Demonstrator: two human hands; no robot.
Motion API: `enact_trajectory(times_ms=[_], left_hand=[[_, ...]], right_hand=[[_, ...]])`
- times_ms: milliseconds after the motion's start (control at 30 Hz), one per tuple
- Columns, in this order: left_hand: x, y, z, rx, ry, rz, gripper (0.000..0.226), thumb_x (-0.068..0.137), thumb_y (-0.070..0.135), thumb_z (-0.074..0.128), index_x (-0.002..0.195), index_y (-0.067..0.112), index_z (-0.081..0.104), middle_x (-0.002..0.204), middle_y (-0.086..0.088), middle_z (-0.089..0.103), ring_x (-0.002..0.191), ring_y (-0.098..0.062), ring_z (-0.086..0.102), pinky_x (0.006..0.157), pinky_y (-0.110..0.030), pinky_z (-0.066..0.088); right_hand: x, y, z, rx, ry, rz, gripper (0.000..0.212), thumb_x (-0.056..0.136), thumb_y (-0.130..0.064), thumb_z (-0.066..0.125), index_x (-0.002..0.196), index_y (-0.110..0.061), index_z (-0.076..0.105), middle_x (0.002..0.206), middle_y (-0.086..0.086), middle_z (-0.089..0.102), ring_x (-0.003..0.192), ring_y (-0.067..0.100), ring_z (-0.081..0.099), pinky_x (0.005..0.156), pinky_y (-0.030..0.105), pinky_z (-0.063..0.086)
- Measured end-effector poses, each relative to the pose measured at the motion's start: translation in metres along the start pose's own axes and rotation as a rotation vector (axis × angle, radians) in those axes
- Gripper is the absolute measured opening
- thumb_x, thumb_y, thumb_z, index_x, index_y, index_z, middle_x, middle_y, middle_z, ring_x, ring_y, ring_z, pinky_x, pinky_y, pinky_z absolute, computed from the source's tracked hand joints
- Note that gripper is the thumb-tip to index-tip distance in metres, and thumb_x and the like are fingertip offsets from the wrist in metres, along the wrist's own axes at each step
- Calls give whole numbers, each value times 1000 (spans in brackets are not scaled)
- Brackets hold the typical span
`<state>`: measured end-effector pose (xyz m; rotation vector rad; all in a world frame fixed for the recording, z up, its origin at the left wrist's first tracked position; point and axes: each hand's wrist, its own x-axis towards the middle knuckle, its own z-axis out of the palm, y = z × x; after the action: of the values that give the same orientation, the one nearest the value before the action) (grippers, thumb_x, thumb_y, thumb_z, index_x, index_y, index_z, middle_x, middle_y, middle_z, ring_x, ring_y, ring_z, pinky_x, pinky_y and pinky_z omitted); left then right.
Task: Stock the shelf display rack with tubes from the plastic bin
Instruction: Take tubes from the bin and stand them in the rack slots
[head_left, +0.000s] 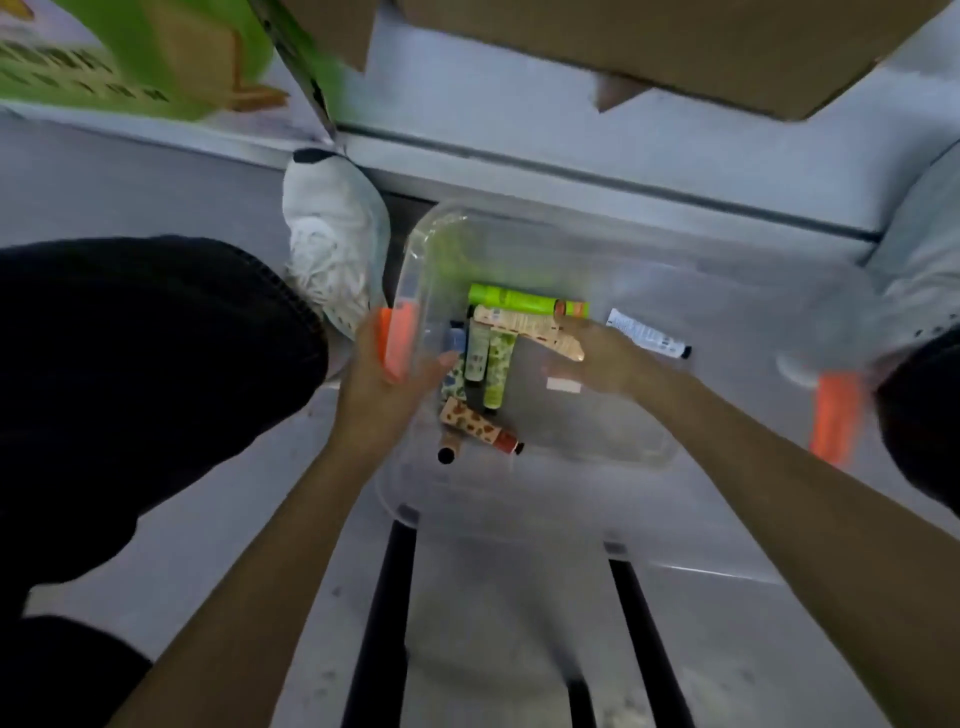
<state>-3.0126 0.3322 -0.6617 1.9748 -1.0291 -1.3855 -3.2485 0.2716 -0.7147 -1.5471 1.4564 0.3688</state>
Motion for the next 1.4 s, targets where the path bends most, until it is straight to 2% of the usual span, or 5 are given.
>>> enact_trajectory(times_ms=[367, 500, 767, 1000, 1400], left_hand=[[-1, -5, 3, -160, 108, -136, 68, 69, 64, 69, 125, 28, 54, 106, 11, 61, 105, -15, 61, 93, -48, 52], [-1, -3, 3, -153, 103, -145, 38, 74, 63, 64, 100, 36, 57, 96, 3, 62, 90, -16, 64, 83, -44, 55], [-3, 0, 5, -175, 106, -141, 58, 61, 63, 59, 107, 28, 57, 92, 4, 61, 81, -11, 63, 67, -29, 54], [-4, 2, 5, -173, 102, -161, 45, 60, 64, 60, 96, 38, 56, 93, 3, 62, 84, -14, 64, 74, -38, 58], [-5, 4, 5, -183, 115, -164, 51, 58, 64, 60, 99, 35, 57, 94, 1, 62, 86, -17, 64, 78, -42, 57]], right_hand=[[53, -7, 18, -120, 222, 57, 68, 82, -52, 63, 135, -13, 46, 133, 12, 42, 125, 32, 34, 103, 38, 32], [56, -9, 30, -58, 199, 80, 58, 84, -45, 64, 123, -5, 47, 124, 16, 46, 117, 32, 41, 92, 35, 35], [58, -5, 68, 369, 130, 305, 86, 46, -69, 70, 102, -6, 58, 103, 10, 61, 91, 24, 61, 68, 32, 50], [36, -8, 87, 617, 148, 395, 57, 79, -35, 74, 119, -9, 44, 102, 1, 54, 92, 19, 53, 74, 30, 41], [28, -10, 98, 1134, 67, 409, 32, 77, -16, 75, 107, -16, 64, 95, 4, 70, 87, 21, 66, 83, 37, 53]])
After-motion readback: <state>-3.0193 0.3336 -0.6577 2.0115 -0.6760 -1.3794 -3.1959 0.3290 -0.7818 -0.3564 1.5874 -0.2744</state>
